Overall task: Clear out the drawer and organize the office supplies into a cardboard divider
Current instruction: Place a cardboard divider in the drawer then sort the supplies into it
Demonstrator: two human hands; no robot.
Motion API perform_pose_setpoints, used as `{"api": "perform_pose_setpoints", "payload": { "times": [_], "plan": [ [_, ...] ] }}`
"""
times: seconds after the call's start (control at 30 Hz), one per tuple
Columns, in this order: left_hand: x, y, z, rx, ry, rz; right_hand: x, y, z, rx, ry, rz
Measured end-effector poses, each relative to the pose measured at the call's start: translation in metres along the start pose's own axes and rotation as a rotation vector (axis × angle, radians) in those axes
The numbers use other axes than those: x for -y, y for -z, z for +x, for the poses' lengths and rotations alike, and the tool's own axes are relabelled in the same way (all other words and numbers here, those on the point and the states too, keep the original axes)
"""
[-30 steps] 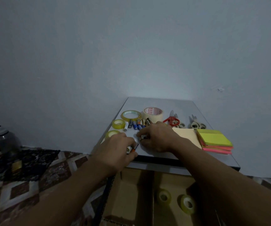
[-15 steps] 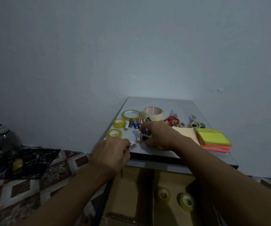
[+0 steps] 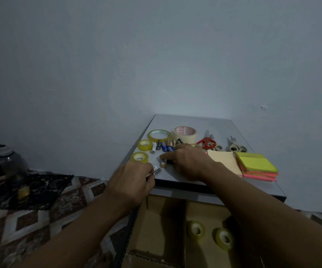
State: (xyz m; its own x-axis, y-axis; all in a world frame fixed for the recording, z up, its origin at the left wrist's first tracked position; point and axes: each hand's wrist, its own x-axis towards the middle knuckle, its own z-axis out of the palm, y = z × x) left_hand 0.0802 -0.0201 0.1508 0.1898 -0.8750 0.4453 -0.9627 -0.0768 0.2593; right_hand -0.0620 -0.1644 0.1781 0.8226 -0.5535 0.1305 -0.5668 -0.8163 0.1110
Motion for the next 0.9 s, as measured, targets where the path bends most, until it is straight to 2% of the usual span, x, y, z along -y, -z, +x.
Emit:
{"api": "perform_pose_setpoints", "payload": {
  "times": [0.1,0.63,0.9],
  "plan": [
    [0.002,-0.001,0.0,-0.007,0.004,-0.008,0.004,0.004,0.0,0.054,0.04,-0.069],
    [0.01,-0.003,0.0,-0.05,-0.067,0.0,0.009,0.013,0.005,0.15,0.01,0.145],
    [0.018,-0.011,-0.002,-0.093,-0.116,-0.03,0.012,0.008,0.004,0.117,0.001,0.107]
  ]
}}
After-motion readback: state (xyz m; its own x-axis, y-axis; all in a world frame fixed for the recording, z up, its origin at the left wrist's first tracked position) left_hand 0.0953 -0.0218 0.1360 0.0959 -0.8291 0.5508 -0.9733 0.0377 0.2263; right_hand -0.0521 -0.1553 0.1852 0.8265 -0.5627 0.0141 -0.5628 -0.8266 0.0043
